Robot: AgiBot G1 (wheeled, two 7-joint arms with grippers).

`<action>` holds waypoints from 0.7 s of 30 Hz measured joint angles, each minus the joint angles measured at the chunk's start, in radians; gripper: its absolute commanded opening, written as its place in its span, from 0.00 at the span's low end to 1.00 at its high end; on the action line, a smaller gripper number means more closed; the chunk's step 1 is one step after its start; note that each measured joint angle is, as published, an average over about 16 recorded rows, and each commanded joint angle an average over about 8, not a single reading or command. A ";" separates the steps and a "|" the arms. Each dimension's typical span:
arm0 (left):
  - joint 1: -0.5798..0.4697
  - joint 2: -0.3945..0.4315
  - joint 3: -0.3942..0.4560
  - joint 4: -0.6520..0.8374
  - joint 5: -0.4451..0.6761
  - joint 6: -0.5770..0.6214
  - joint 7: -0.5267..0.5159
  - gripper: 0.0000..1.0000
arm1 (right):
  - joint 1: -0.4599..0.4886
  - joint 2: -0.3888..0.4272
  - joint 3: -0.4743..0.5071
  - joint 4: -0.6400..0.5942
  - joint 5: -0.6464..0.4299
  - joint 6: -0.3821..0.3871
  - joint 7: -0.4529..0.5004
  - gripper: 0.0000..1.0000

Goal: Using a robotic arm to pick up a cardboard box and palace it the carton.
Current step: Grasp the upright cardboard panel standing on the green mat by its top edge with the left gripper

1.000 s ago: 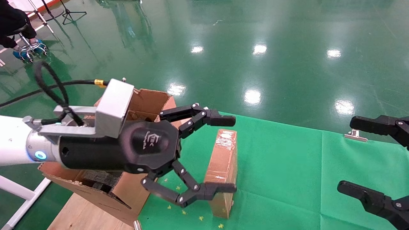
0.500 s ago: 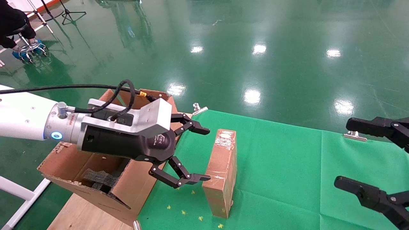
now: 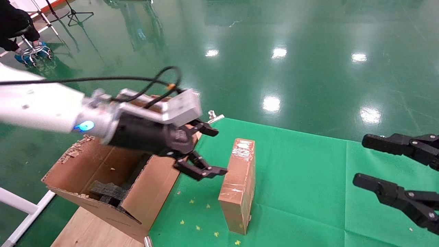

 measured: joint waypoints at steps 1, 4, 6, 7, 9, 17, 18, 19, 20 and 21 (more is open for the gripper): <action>-0.025 0.021 0.020 0.006 0.029 0.004 -0.047 1.00 | 0.000 0.000 0.000 0.000 0.000 0.000 0.000 0.00; -0.099 0.085 0.083 0.030 0.105 0.021 -0.186 1.00 | 0.000 0.000 0.000 0.000 0.000 0.000 0.000 0.00; -0.145 0.127 0.125 0.052 0.145 0.033 -0.273 1.00 | 0.000 0.000 0.000 0.000 0.000 0.000 0.000 0.00; -0.167 0.148 0.146 0.066 0.161 0.038 -0.315 1.00 | 0.000 0.000 0.000 0.000 0.000 0.000 0.000 0.00; -0.205 0.186 0.187 0.096 0.185 0.045 -0.392 1.00 | 0.000 0.000 0.000 0.000 0.000 0.000 0.000 0.00; -0.306 0.308 0.341 0.224 0.197 0.052 -0.609 1.00 | 0.000 0.000 0.000 0.000 0.000 0.000 0.000 0.00; -0.313 0.321 0.360 0.239 0.193 0.052 -0.627 1.00 | 0.000 0.000 0.000 0.000 0.000 0.000 0.000 0.00; -0.320 0.333 0.379 0.254 0.188 0.052 -0.642 1.00 | 0.000 0.000 0.000 0.000 0.000 0.000 0.000 0.00; -0.327 0.344 0.398 0.268 0.184 0.052 -0.656 1.00 | 0.000 0.000 0.000 0.000 0.000 0.000 0.000 0.00; -0.333 0.355 0.417 0.281 0.180 0.052 -0.669 1.00 | 0.000 0.000 0.000 0.000 0.000 0.000 0.000 0.00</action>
